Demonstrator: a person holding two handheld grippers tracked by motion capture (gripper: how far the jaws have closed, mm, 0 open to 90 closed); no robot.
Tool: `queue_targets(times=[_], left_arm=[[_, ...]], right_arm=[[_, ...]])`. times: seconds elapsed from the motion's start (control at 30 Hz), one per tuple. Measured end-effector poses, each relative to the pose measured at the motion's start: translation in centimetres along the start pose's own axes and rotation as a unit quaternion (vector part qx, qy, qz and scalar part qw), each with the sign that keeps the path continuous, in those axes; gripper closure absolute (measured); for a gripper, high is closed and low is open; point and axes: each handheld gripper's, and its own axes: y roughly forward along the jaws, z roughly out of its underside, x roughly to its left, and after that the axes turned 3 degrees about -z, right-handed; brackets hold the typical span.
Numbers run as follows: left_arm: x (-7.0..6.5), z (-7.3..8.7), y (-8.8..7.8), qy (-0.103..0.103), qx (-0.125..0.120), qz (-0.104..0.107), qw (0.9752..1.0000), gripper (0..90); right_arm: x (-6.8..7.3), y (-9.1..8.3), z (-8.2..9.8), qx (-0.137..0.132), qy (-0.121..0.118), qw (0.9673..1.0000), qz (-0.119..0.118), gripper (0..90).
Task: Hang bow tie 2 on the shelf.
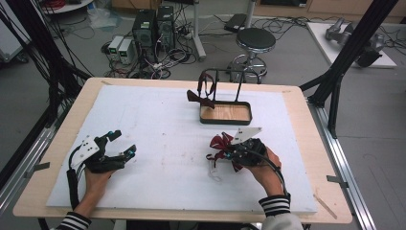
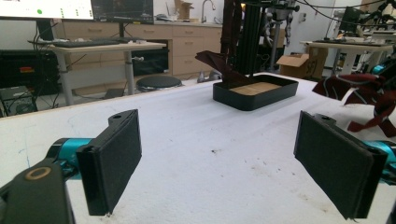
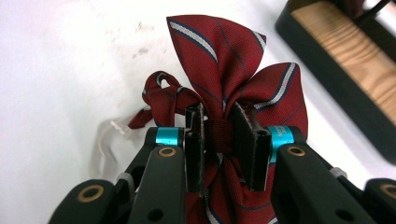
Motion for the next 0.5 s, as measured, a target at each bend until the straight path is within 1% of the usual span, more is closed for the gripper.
queue_targets(times=[0.1, 0.23, 0.33, 0.5], left_arm=[[0.0, 0.0, 0.0, -0.001, 0.000, -0.001, 1.0000, 15.4], [0.0, 0.0, 0.0, -0.001, 0.000, -0.001, 1.0000, 15.4], [0.0, 0.0, 0.0, -0.003, -0.001, 0.000, 1.0000, 15.4], [0.1, 0.0, 0.0, -0.005, 0.000, 0.001, 1.0000, 15.4]], right_arm=[[0.0, -0.3, -0.2, -0.018, 0.006, 0.9998, 0.005, 74.5], [-0.1, -0.8, -0.4, -0.038, 0.010, 0.9990, 0.020, 74.5], [-0.2, -1.2, -0.5, -0.061, 0.016, 0.9976, 0.030, 74.5], [-0.1, -1.7, -0.8, -0.080, 0.017, 0.9952, 0.055, 74.4]])
